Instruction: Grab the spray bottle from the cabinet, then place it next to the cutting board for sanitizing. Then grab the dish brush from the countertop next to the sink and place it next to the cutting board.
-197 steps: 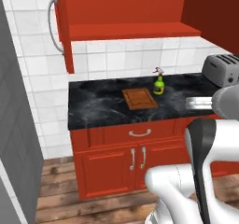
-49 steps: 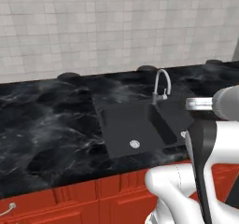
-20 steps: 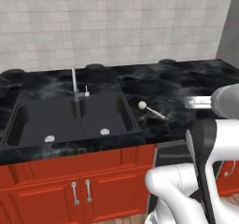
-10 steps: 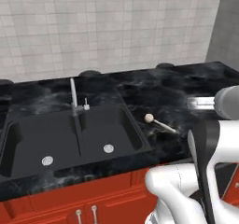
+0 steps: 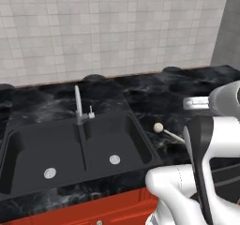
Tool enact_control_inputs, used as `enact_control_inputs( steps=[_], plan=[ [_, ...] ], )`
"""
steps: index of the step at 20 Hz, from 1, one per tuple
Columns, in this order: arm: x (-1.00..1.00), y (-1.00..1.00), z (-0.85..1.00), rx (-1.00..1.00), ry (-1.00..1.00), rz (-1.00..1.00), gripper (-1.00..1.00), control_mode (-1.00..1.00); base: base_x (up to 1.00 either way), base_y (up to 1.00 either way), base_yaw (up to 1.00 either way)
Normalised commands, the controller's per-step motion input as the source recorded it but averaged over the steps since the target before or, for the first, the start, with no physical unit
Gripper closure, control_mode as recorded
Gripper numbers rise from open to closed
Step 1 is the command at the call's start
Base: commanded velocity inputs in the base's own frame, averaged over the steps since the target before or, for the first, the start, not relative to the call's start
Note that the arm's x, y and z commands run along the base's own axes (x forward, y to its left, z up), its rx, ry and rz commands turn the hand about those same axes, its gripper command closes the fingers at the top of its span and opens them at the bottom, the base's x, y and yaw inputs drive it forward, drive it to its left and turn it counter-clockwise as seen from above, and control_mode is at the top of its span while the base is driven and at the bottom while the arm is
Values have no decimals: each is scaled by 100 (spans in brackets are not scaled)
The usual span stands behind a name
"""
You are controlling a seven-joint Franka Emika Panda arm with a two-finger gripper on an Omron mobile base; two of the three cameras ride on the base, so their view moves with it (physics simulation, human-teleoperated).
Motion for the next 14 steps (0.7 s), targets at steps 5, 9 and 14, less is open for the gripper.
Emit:
enact_control_inputs(
  steps=[5,9,14],
  plan=[
    [67,-22,-84,0,48,32,-100,-100,0,0,0],
    [97,-11,-96,0,62,46,-100,-100,0,0,0],
    [100,-19,-100,0,42,45,-100,-100,0,0,0]
  ],
)
